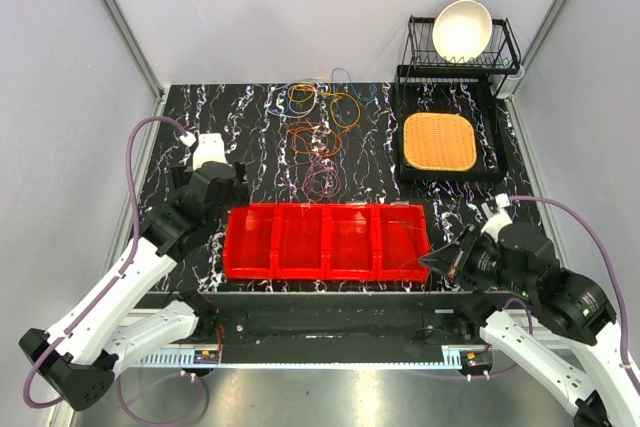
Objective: Untangle the cables
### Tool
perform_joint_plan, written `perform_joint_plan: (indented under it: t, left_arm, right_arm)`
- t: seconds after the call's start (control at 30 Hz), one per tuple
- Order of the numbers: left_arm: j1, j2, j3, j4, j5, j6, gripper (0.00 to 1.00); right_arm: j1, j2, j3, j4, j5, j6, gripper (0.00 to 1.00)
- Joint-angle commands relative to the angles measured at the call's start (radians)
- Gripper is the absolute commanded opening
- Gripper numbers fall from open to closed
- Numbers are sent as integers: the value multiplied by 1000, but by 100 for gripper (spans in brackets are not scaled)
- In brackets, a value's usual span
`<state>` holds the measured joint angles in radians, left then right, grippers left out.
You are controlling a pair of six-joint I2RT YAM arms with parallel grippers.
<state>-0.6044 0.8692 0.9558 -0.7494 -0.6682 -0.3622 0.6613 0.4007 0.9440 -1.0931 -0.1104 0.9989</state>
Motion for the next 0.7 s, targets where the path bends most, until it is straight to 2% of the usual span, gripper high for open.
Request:
perform_joint_plan:
  t: [0.0, 0.1, 0.23, 0.43, 0.67]
  left_arm:
    - [-6, 11, 12, 21, -31, 6, 96]
    - [-8, 14, 15, 18, -31, 6, 96]
    - [-8, 13, 15, 15, -31, 5, 96]
    - [-9, 16, 14, 15, -33, 5, 96]
    - [-11, 16, 15, 15, -34, 6, 96]
  right_arm:
    - [4, 12, -37, 25, -104, 55, 0]
    - [4, 18, -37, 38, -137, 69, 0]
    - [6, 32, -22, 13, -83, 61, 0]
    - [6, 64, -13, 52, -161, 81, 0]
    - [6, 78, 157, -125, -124, 30, 0]
